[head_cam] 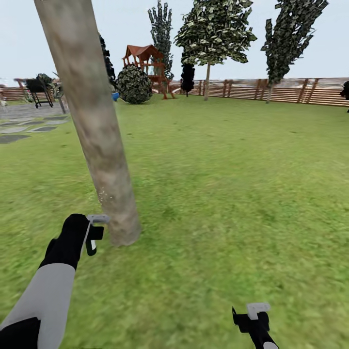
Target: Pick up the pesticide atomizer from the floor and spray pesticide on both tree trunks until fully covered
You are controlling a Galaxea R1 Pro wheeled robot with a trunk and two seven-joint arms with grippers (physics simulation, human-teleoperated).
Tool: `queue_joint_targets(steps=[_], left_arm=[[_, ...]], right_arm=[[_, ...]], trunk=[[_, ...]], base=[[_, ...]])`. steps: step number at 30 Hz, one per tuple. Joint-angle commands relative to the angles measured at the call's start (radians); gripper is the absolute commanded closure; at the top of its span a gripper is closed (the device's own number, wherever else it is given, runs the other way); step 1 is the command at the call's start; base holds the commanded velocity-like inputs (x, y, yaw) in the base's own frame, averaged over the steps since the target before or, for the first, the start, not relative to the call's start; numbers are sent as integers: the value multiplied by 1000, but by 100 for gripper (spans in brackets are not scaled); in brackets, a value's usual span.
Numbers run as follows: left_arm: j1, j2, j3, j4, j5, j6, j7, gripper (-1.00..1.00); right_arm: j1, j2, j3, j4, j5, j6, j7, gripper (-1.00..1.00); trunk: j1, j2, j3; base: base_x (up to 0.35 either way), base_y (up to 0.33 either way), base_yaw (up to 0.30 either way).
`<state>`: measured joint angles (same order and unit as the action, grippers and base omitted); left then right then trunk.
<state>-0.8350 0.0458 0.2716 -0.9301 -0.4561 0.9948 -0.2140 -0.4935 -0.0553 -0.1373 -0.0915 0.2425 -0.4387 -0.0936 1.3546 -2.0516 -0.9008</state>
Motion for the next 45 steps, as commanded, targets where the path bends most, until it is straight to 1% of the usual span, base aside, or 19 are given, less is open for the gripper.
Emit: queue_joint_targets(steps=[1,5,12,22,27,29,32,37,41,43,44,45], left_arm=[[-1,-1,2,-1,-12,3,-10,100],[-1,-5,-12,0,-10,4,-10,100],[-1,-7,-15,1,-8,4,-10,100],[2,3,-12,21,-11,2,-10,100],[37,8,-8,24,-11,-3,-8,100],[53,10,-6,28,-12,-6,-7,100],[62,15,-5,29,-14,-8,-6,100],[65,21,-4,30,-15,-11,-5,100],[65,18,-11,30,-15,-15,-6,100],[71,19,-10,46,-12,-17,-7,100],[76,18,-9,61,-10,-24,-7,100],[80,17,-8,72,-9,-53,-7,100]], right_arm=[[0,0,-7,1,11,-3,-3,-100],[0,0,-8,1,11,-3,-3,-100],[0,-1,-8,1,11,-3,-4,-100],[0,0,-8,1,11,-3,-3,-100],[0,0,-8,1,11,-3,-3,-100],[0,0,-8,1,11,-3,-3,-100],[0,0,-8,1,11,-3,-3,-100],[0,1,-7,1,11,-3,-3,-100],[0,1,-7,1,11,-3,-2,-100],[0,1,-7,1,11,-3,-3,-100],[0,1,-7,1,11,-3,-3,-100],[0,1,-7,1,11,-3,-3,-100]], trunk=[[0,0,-1],[0,0,-1],[0,0,-1],[0,0,-1],[0,0,-1],[0,0,-1],[0,0,-1],[0,0,-1],[0,0,-1],[0,0,-1],[0,0,-1],[0,0,-1]], base=[[106,-275,276],[131,-275,111],[124,-275,4],[96,-275,0],[96,-275,15],[99,-275,164],[103,-275,245],[145,-247,273],[122,-108,277],[22,-16,277],[9,-6,223],[4,-3,96]])
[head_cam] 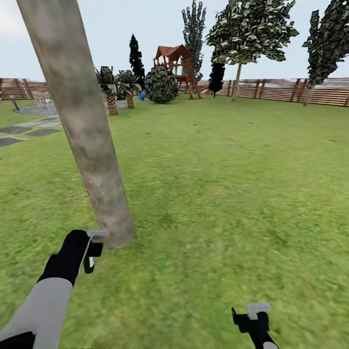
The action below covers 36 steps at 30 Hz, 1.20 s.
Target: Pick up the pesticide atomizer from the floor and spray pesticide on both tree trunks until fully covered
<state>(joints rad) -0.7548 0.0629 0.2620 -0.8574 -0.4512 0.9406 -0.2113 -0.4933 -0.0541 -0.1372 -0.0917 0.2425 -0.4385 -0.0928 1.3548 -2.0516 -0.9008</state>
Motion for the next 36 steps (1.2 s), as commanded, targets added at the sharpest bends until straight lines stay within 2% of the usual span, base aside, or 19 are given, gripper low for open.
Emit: queue_joint_targets(steps=[1,5,13,19,23,27,36], left_arm=[[1,-1,3,3,-13,-18,-9,100],[6,-8,6,14,-10,-75,-9,100],[6,-13,6,15,-9,-80,-8,100],[8,3,6,69,-17,-82,1,100],[9,4,5,78,-19,-82,10,100],[45,5,5,69,-20,-83,10,100],[52,6,5,66,-21,-80,12,100]], right_arm=[[-1,0,-7,1,11,-3,-4,-100],[-1,0,-7,1,11,-3,-4,-100],[-1,-1,-8,1,11,-3,-4,-100],[-1,-1,-8,0,11,-3,-2,-100],[-1,-1,-8,0,11,-3,-2,-100],[-1,-1,-8,0,11,-3,-2,-100],[-1,0,-8,0,11,-3,-3,-100]], trunk=[[0,0,-1],[0,0,-1],[0,0,-1],[0,0,-1],[0,0,-1],[0,0,-1],[0,0,-1]], base=[[2,-2,61],[88,13,16],[319,72,1],[332,74,0],[254,17,0],[63,1,0],[3,0,155]])
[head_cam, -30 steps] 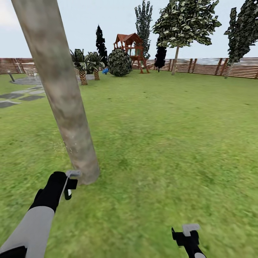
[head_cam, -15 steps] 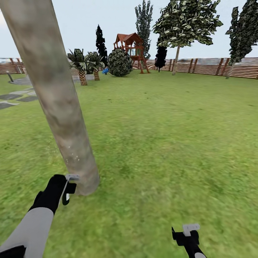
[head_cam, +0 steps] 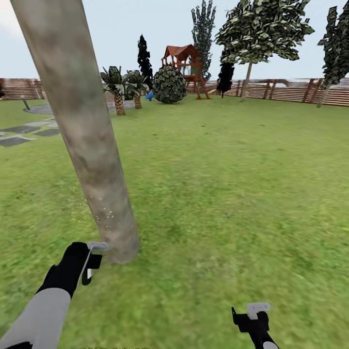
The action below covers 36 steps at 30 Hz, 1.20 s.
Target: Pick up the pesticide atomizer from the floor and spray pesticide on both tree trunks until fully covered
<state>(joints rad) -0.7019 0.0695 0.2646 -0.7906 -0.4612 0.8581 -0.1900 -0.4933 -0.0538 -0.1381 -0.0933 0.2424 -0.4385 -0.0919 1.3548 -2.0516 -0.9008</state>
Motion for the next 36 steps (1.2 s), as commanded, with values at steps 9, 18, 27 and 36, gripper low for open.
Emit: queue_joint_targets(steps=[9,18,27,36], left_arm=[[2,-2,-4,-1,-8,0,-9,100],[2,-5,5,-2,-1,-1,-9,100],[2,-5,7,-4,1,-1,-9,100],[2,-5,7,-4,1,-1,-9,100]], right_arm=[[-1,0,-6,1,11,-3,-4,-100],[-1,0,-6,1,11,-3,-3,-100],[-1,0,-7,1,11,-3,-3,-100],[-1,0,-6,1,11,-3,-5,-100]], trunk=[[0,0,-1],[0,0,-1],[0,0,-1],[0,0,-1]], base=[[0,-13,268],[0,-246,33],[0,-271,0],[0,-271,0]])
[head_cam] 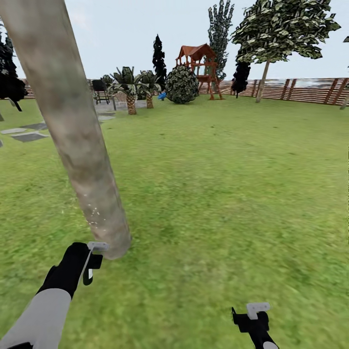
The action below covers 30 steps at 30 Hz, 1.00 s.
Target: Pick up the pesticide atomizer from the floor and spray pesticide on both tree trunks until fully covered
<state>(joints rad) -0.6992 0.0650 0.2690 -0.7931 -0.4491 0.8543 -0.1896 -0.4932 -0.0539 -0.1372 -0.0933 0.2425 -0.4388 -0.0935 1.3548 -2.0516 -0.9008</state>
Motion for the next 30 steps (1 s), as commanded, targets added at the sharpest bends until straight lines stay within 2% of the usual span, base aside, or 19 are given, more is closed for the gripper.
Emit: queue_joint_targets(steps=[1,6,21,30], left_arm=[[-1,-1,3,-2,-11,3,-10,100],[0,1,2,-2,-11,4,-10,100],[0,-1,3,-2,-11,5,-10,100],[-1,-1,4,-3,-11,3,-10,100]], right_arm=[[-1,0,-7,1,11,-3,-3,-100],[-1,0,-7,1,11,-3,-3,-100],[-1,1,-7,1,11,-3,-3,-100],[-1,0,-7,1,11,-3,-3,-100]], trunk=[[0,0,-1],[0,0,-1],[0,0,-1],[0,0,-1]], base=[[0,-272,0],[0,-272,128],[89,-266,270],[183,-238,31]])
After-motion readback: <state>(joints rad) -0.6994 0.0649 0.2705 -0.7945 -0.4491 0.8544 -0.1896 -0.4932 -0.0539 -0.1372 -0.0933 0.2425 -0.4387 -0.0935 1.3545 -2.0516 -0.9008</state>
